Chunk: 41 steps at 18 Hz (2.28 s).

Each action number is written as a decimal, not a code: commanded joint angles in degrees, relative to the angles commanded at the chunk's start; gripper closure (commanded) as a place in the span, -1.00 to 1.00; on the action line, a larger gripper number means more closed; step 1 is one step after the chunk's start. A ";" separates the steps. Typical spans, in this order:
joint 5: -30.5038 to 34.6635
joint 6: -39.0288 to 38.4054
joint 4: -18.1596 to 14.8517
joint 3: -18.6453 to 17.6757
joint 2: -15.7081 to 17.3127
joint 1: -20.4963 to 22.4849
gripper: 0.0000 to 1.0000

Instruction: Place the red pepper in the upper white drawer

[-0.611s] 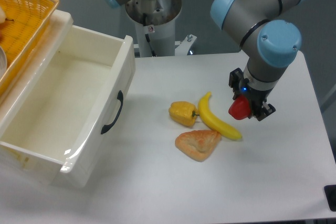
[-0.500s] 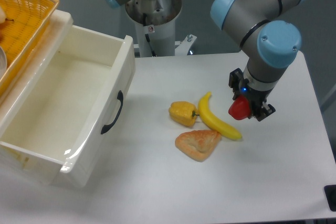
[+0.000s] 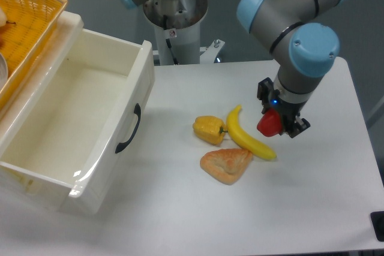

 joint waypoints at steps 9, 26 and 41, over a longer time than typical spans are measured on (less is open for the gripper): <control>-7.99 -8.26 -6.59 -1.93 9.75 -5.09 1.00; -20.39 -20.31 -4.75 -3.95 17.59 -19.68 1.00; -20.39 -9.85 -1.85 -4.13 11.08 -28.56 0.95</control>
